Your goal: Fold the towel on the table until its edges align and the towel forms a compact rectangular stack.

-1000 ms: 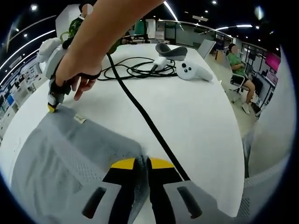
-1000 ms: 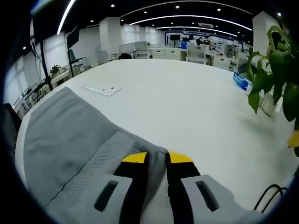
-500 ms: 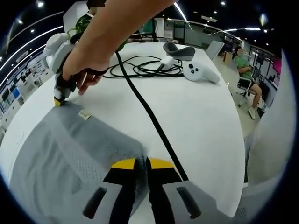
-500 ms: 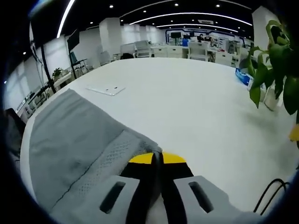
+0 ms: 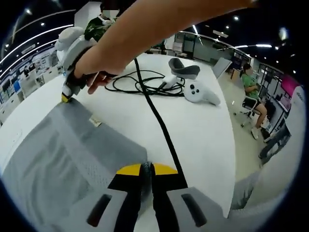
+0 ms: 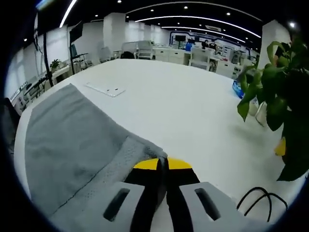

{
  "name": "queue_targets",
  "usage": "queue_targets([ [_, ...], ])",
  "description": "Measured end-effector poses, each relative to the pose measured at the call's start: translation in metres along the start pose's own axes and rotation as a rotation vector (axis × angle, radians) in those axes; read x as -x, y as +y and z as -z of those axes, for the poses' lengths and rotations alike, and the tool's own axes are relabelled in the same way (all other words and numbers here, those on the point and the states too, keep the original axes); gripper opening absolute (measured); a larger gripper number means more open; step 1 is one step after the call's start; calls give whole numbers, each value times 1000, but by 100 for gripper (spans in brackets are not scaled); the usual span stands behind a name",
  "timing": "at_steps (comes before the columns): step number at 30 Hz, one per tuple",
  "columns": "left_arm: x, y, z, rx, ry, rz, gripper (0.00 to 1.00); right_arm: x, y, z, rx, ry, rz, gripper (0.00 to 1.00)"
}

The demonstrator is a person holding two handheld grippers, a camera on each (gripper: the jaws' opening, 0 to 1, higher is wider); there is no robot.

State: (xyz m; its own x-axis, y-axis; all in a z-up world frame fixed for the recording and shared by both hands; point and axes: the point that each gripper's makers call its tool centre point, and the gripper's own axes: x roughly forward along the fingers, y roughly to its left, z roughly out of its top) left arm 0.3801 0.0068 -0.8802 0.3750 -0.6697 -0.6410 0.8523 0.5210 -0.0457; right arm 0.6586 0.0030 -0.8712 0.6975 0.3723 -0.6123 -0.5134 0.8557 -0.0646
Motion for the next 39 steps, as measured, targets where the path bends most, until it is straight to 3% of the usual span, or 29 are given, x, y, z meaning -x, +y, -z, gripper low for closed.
queue_targets([
  [6, 13, 2, -25, 92, -77, -18, 7, 8, -7, -16, -18, -35, 29, 2],
  [8, 20, 3, -32, 69, -94, -27, 7, 9, -7, -20, -34, -46, 33, 2],
  [10, 25, 3, -39, 125, -116, -24, 7, 13, -5, -25, -43, -55, 35, 2],
  [17, 39, 0, -60, 67, -170, -19, 7, 30, -11, -46, -73, -106, 52, 2],
  [33, 77, -19, -124, 124, -353, 51, 7, 89, -30, -86, -88, -171, 136, 1],
  [36, 88, -26, -139, 85, -387, 65, 7, 101, -31, -95, -81, -174, 157, 1],
  [39, 88, -26, -140, 75, -384, 64, 7, 111, -31, -101, -79, -177, 172, 1],
])
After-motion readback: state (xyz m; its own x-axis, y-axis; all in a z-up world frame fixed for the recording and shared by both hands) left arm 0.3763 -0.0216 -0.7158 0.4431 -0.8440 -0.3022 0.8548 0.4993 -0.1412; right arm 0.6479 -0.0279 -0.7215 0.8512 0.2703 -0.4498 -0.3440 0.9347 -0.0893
